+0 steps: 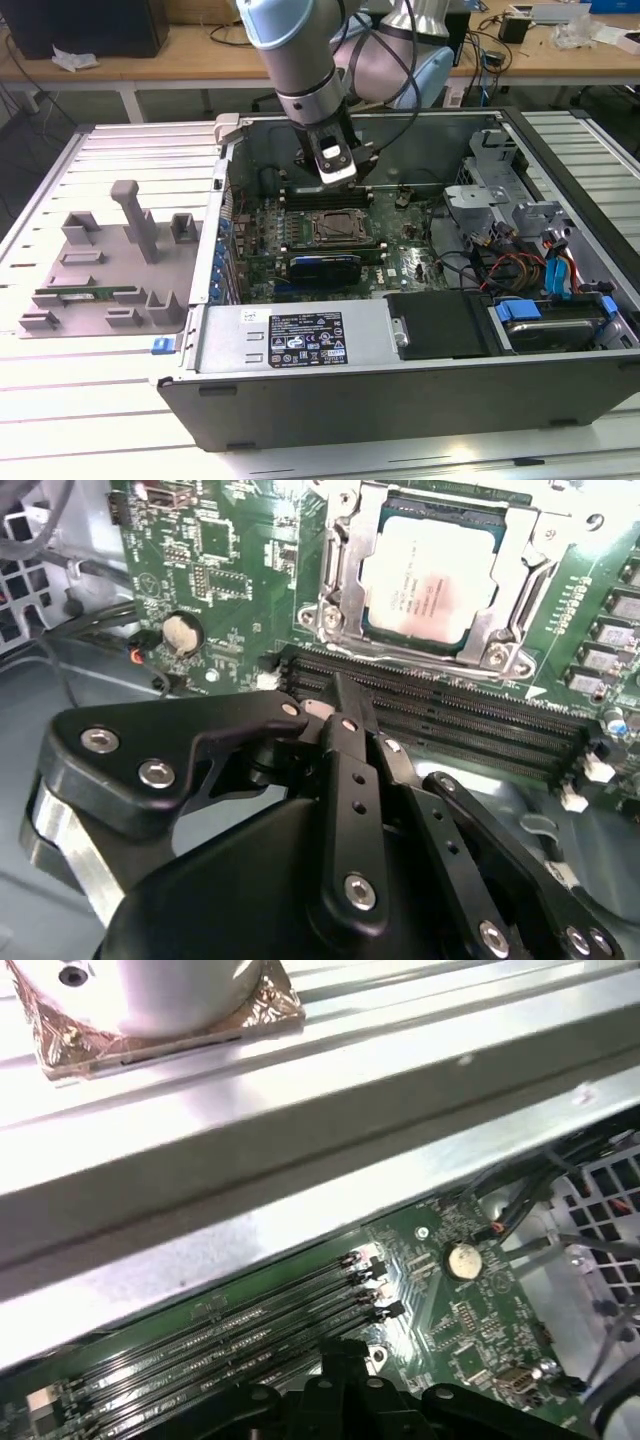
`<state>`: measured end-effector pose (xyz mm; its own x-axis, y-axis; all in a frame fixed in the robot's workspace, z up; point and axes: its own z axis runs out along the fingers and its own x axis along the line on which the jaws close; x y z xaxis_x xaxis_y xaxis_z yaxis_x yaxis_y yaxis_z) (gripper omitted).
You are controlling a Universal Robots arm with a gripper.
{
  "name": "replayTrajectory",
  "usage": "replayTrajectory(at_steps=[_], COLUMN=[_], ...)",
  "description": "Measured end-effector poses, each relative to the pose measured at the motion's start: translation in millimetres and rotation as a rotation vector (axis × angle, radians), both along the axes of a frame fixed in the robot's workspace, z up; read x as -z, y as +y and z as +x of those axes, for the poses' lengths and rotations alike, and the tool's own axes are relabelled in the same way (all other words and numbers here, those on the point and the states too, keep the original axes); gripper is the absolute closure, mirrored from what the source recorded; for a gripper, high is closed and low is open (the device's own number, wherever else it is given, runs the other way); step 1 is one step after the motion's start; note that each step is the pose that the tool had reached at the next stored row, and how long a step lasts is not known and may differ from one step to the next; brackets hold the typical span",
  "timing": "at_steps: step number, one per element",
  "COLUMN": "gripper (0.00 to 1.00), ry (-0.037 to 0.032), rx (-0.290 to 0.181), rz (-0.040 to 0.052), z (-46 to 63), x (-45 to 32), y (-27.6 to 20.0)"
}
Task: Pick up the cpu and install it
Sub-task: 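Install the first cpu locking lever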
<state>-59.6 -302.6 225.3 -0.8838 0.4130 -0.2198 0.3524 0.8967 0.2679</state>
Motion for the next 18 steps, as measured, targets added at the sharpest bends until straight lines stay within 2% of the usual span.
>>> replayTrajectory(at_steps=[6, 7, 8, 10, 11, 13, 15, 16, 17, 18], gripper=[0.89, 0.89, 0.89, 0.89, 0.89, 0.89, 0.89, 0.89, 0.89, 0.89], ry=[0.0000, 0.0003, 0.0011, 0.0132, 0.0188, 0.0400, 0.0542, 0.0665, 0.0753, 0.0850], rx=[0.000, 0.000, 0.000, 0.000, 0.000, 0.000, 0.000, -0.001, -0.003, -0.004], rz=[-0.0006, -0.0044, -0.0121, -0.0547, -0.0713, -0.1302, -0.1720, -0.2001, -0.2150, -0.2251], z=[0.0, 0.0, 0.0, 0.2, 0.4, 0.7, 1.1, 1.5, 2.0, 2.8], x=[-0.3, -0.4, -0.4, -0.4, -0.3, -0.4, -0.3, -0.4, -0.4, -0.3], y=[0.0, 0.0, 0.0, 0.0, 0.0, 0.0, 0.1, 0.0, 0.0, 0.0])
